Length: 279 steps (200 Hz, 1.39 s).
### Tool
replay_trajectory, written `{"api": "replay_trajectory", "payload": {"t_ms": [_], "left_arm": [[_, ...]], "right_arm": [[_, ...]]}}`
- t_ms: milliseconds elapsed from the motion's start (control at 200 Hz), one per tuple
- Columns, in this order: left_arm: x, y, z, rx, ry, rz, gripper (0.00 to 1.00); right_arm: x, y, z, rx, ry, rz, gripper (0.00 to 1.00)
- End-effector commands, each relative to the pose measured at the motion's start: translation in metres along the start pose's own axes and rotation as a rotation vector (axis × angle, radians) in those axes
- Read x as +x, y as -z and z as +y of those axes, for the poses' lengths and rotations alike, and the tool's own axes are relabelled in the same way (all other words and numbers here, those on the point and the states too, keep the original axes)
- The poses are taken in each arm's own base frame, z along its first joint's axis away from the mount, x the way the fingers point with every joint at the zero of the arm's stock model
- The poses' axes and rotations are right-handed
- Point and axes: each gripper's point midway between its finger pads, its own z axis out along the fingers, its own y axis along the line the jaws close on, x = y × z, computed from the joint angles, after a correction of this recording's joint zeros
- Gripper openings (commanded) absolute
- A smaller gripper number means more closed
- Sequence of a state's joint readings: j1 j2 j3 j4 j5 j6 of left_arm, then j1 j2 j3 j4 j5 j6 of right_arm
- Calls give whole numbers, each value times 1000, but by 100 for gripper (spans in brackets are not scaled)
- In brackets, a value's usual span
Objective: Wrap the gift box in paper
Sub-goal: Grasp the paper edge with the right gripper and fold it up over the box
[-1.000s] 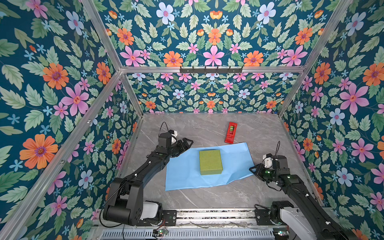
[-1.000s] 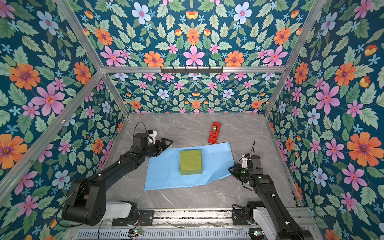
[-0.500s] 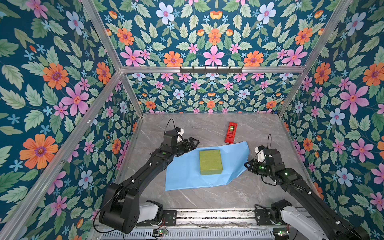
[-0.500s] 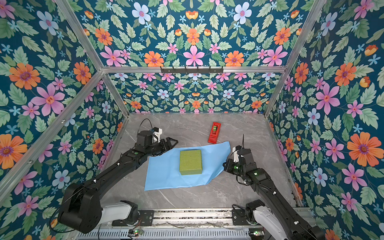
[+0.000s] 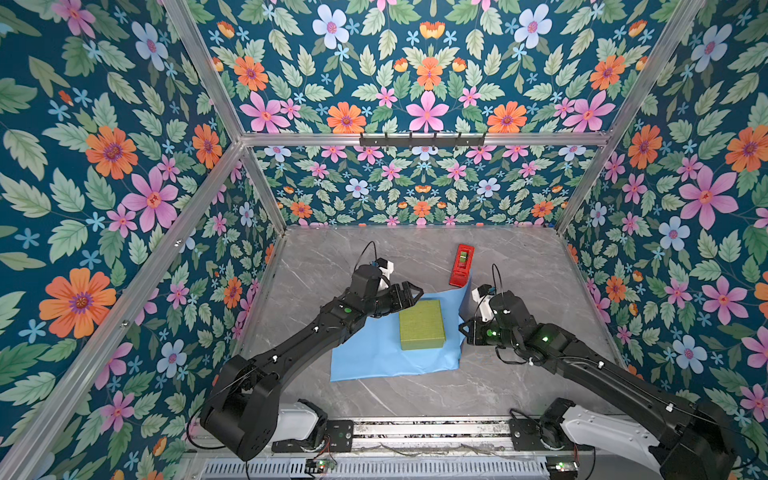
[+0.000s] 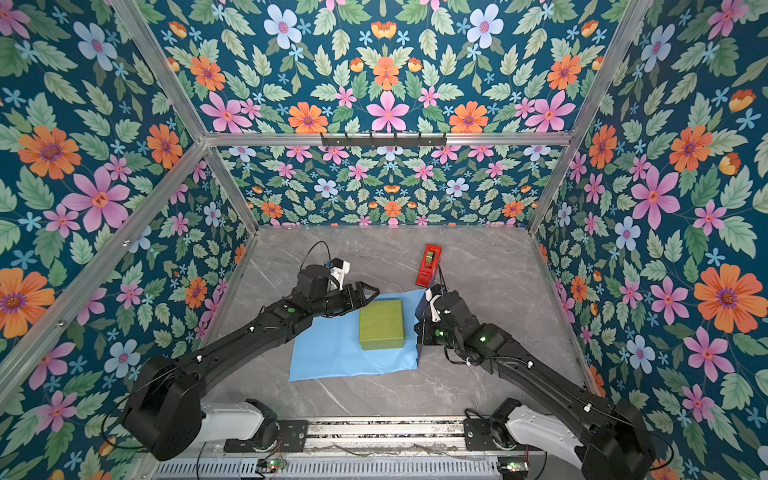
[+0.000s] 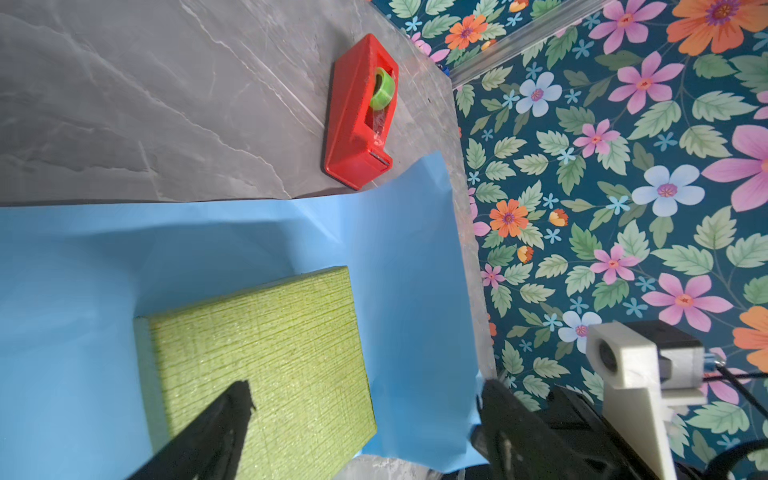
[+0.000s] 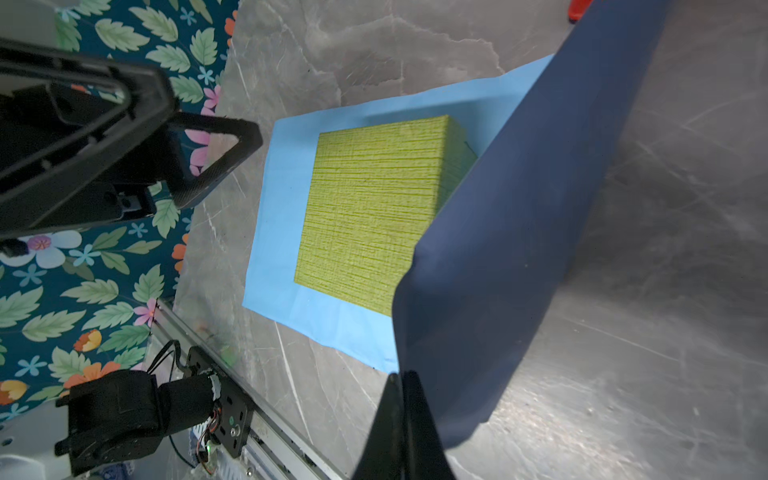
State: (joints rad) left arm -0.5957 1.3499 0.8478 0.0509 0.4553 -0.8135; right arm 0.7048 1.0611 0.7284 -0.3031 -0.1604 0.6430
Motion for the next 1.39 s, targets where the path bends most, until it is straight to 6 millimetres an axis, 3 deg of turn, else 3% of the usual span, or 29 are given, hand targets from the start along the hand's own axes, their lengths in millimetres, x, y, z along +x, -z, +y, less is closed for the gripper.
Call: {"api": "replay_trajectory", "payload": {"t_ms": [0, 200, 590, 800, 1120, 1185, 1390], "left_arm": [[-1, -7, -19, 79, -15, 15, 87], [14, -27, -33, 113, -48, 88, 81], [36, -64, -28, 61, -67, 202, 56], [38, -69, -10, -30, -84, 205, 38], [42, -69, -2, -47, -83, 201, 7], [41, -67, -2, -43, -84, 189, 0], [37, -60, -6, -11, -75, 156, 0]], "right_arm": [[-7, -6, 17, -43, 44, -30, 0], [1, -16, 35, -101, 75, -8, 0], [13, -28, 45, -117, 94, 26, 0], [17, -33, 47, -114, 102, 36, 0], [18, -37, 44, -90, 104, 44, 0], [17, -34, 42, -76, 104, 38, 11], [20, -14, 35, -39, 175, 60, 61]]}}
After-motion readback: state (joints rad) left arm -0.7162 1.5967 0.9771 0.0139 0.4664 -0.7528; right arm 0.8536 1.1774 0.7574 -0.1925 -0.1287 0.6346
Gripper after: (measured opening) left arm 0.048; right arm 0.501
